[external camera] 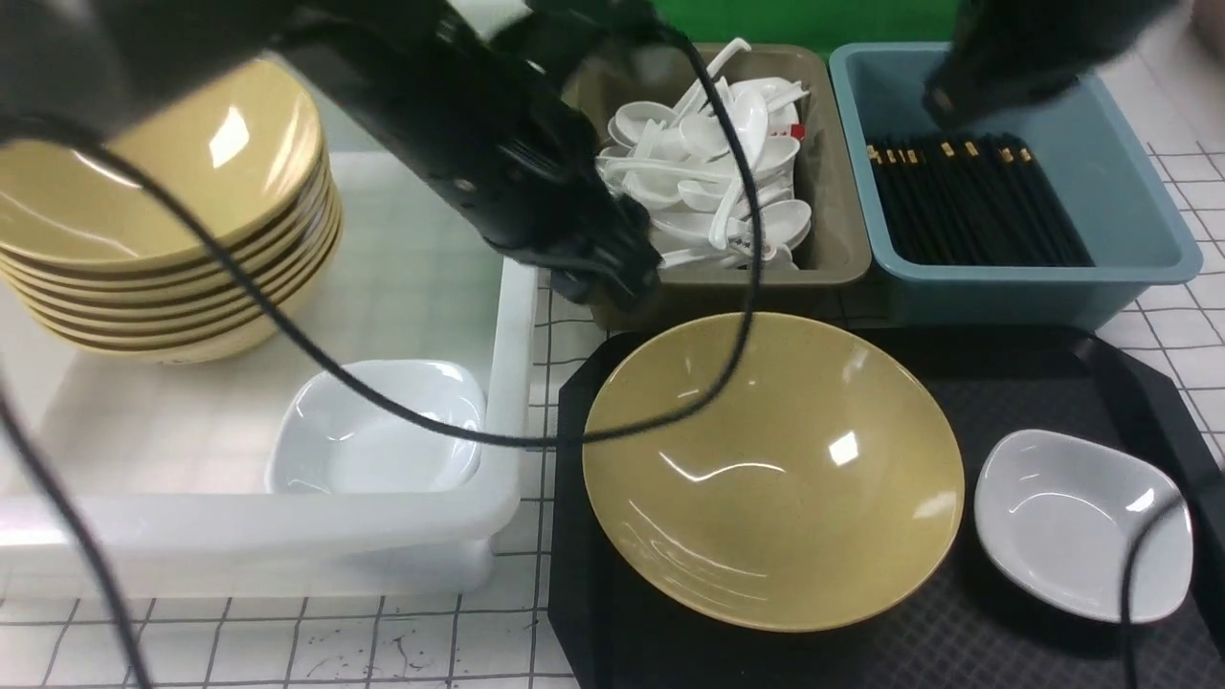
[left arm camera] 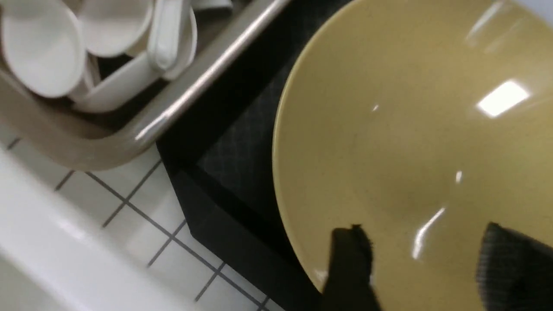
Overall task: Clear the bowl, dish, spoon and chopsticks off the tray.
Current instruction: Use the left arm to grab the yellow noodle bowl on the left
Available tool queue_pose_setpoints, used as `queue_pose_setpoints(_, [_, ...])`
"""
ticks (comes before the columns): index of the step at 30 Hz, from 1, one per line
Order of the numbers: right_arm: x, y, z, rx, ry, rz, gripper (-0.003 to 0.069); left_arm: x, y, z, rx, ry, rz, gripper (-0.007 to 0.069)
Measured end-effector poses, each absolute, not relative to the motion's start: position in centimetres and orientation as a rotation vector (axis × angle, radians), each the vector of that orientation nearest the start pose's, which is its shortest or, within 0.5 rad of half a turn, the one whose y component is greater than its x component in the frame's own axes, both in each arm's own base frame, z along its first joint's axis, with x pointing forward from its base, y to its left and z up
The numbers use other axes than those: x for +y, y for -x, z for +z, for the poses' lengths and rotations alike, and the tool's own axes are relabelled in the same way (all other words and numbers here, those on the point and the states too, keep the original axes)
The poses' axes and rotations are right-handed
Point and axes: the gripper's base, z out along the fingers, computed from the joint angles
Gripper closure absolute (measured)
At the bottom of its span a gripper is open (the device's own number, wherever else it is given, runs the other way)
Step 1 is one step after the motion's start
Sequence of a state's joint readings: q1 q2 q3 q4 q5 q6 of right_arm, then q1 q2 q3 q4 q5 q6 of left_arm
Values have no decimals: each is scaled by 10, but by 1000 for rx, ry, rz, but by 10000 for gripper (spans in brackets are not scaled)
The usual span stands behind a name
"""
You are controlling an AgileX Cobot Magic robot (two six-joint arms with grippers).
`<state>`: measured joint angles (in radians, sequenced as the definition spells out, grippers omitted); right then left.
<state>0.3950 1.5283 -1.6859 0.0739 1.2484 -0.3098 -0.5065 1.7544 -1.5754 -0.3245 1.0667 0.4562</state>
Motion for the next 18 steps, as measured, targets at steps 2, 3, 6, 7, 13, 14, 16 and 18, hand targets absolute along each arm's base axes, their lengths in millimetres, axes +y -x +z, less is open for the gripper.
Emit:
queue_pose_setpoints(2, [123,-255,403,2440,933,154,623,-219,-323,300,2490,-1145,-387,164])
queue_pose_setpoints(3, [122,-246,400,2447,951,159,623,-224,-325,296,2505,-1134,-374,134])
queue_pose_setpoints(6, [114,-217,383,2490,988,162,623,-236,-337,279,2547,-1087,-311,61])
queue_pose_setpoints(7, [109,-208,377,2504,994,162,623,-238,-341,275,2557,-1072,-291,48])
queue_pose_setpoints(13, [93,-172,356,2529,1006,158,623,-246,-363,236,2636,-1019,-220,32])
queue_pose_setpoints(14, [92,-170,354,2525,1004,159,623,-248,-365,229,2647,-1018,-223,36])
queue_pose_setpoints(16, [92,-170,352,2512,994,160,622,-251,-367,217,2677,-1007,-244,68])
queue_pose_setpoints(18, [93,-172,352,2492,985,162,622,-253,-367,210,2699,-997,-265,128])
